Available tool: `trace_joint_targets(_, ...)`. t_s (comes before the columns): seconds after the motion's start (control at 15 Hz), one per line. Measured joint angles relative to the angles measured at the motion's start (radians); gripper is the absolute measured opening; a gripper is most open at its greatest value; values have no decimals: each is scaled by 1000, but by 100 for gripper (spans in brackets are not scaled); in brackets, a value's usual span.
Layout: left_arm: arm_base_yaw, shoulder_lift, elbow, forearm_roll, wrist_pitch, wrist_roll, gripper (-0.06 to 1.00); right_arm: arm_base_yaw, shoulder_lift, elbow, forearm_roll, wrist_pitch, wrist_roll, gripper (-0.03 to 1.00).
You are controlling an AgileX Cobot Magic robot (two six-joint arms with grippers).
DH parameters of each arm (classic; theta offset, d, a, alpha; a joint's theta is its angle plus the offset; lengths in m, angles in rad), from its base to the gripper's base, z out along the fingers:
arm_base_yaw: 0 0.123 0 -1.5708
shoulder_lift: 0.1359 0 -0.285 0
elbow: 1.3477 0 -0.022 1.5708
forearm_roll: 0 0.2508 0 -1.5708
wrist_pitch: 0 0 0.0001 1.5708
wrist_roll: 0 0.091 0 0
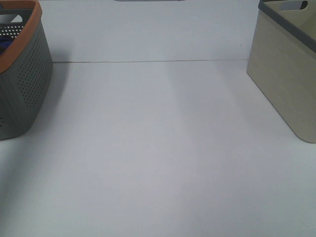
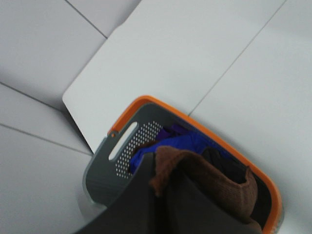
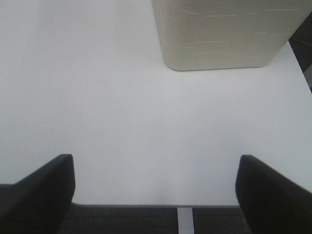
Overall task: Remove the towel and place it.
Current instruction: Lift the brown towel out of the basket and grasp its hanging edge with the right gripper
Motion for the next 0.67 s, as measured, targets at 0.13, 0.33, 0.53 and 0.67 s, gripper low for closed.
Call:
trace_joint_targets(0.13,-7,-3,-81,-97,-10,89,0,0,0,0,0,-6,0,79)
trace_joint_targets(0.33,-109,-6,-120,-175,-74,253,0,0,19,-19,4,-69,-2,79)
trace_joint_targets(0.53,-327,23,-123,-180,-78,341,0,0,165,-21,131,-163,-87,79)
trace_joint_targets(0.67,-445,78,-123,-109,-71,329,0,0,269,-21,314,-218,-255,79)
